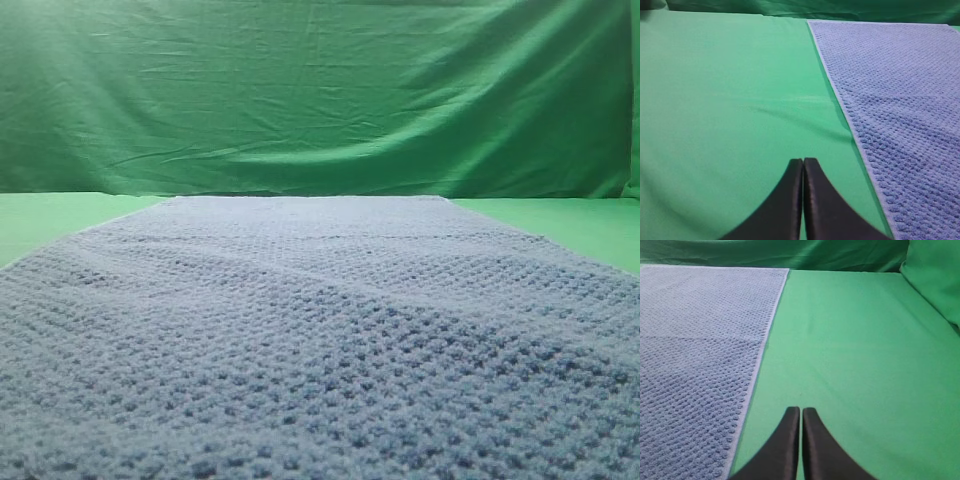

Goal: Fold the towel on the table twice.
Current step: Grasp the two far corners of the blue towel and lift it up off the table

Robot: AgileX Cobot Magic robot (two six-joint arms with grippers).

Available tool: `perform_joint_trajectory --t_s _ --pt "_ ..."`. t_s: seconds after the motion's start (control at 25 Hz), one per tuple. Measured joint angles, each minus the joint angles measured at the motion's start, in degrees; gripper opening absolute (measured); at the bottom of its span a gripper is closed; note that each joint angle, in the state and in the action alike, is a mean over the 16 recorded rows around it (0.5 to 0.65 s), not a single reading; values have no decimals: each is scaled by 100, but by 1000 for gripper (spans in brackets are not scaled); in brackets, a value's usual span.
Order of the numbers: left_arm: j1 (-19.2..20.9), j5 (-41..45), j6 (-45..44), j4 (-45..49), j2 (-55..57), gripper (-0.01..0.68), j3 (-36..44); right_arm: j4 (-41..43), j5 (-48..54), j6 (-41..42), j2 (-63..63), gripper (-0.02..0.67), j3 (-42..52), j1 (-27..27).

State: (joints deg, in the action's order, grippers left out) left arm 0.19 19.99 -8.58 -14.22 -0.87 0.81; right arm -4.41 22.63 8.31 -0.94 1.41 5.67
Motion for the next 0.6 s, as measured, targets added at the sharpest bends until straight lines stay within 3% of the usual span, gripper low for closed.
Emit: perform_joint_trajectory --t_s 0.6 --pt "0 0 0 0 0 0 0 0 0 0 0 0 0 0"
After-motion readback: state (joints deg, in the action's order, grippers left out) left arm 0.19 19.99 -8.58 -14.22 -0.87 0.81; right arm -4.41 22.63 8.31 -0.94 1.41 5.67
